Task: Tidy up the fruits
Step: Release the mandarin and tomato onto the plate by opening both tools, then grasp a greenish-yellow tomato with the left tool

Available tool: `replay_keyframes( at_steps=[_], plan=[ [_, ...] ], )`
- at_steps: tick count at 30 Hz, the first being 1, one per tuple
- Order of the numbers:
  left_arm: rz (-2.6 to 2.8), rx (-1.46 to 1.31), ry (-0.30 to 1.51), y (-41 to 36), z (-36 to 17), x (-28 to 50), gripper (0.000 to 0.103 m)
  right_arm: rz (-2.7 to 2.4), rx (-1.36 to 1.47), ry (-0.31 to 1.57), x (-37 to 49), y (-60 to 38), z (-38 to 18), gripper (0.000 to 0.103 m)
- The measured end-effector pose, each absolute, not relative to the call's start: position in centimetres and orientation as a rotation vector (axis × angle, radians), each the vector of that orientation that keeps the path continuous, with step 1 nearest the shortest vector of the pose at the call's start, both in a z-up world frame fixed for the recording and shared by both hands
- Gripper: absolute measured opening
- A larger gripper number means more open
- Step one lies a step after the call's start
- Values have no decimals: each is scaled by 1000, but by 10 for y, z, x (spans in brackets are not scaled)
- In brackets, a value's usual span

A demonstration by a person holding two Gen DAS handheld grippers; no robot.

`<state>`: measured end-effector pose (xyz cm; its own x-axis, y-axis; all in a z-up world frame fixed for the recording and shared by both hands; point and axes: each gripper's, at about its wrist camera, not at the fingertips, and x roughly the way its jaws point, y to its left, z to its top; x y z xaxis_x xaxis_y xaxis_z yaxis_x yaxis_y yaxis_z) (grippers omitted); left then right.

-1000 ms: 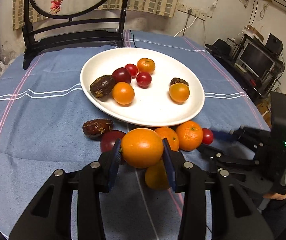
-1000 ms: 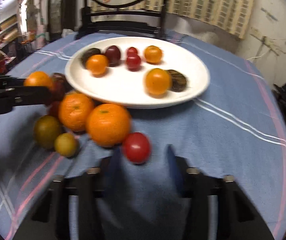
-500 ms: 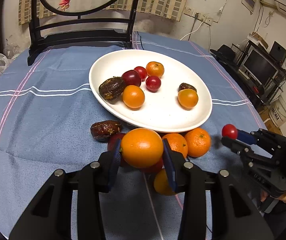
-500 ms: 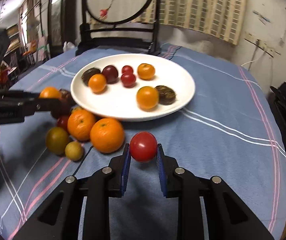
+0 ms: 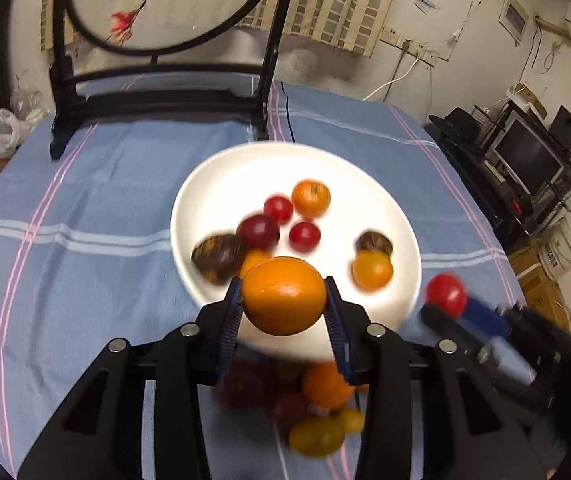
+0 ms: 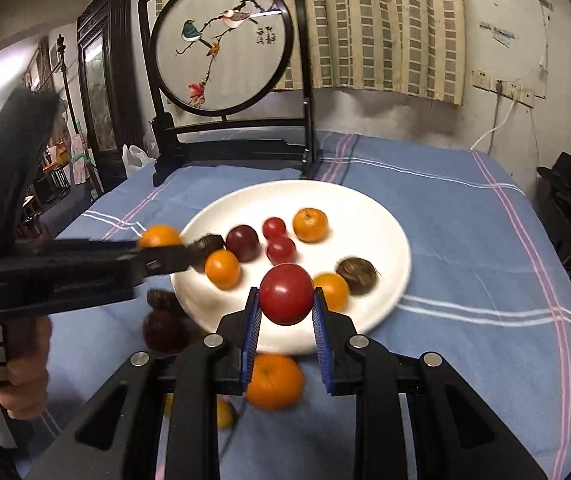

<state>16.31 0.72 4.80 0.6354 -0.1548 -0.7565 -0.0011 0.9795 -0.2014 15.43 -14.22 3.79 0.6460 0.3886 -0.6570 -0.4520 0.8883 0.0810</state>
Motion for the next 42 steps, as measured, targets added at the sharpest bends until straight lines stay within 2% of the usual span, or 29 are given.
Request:
replay_keyframes(
  at_steps=[8, 10, 11, 12, 13, 14, 17, 19, 28, 33, 40, 42],
  plan=[
    [-34, -124, 935, -7, 24, 212, 39, 475, 3, 801, 187, -136, 3, 26],
    [-48, -134, 955, -8, 16, 221, 39, 488, 45, 804, 190, -141, 0, 29],
    [-48, -136, 956, -10, 13, 224, 40, 499, 73, 816, 192, -144, -2, 39],
    [-40, -128, 935, -11, 12, 227, 44, 489, 94, 810, 191, -146, -3, 59],
    [-36, -127, 929, -11, 12, 228, 60, 469, 106, 798, 190, -149, -3, 66],
    [-43, -138, 925, -11, 13, 230, 64, 458, 104, 792, 189, -151, -2, 68],
    [-41, -196, 913, -3, 18, 223, 65, 477, 110, 786, 184, -151, 3, 68],
    [-6, -193, 885, 1, 25, 210, 76, 483, 112, 777, 182, -152, 5, 68],
    [-3, -200, 798, 22, 38, 132, 89, 472, 42, 809, 171, -153, 13, 69],
    [-42, -242, 823, 30, 26, 102, 90, 441, 46, 765, 159, -165, 22, 76],
    [-111, -205, 908, 9, -4, 65, 89, 401, 130, 806, 149, -195, 14, 76],
    [-111, -176, 928, 2, -9, 64, 84, 394, 136, 814, 149, -197, 12, 76]
  ],
)
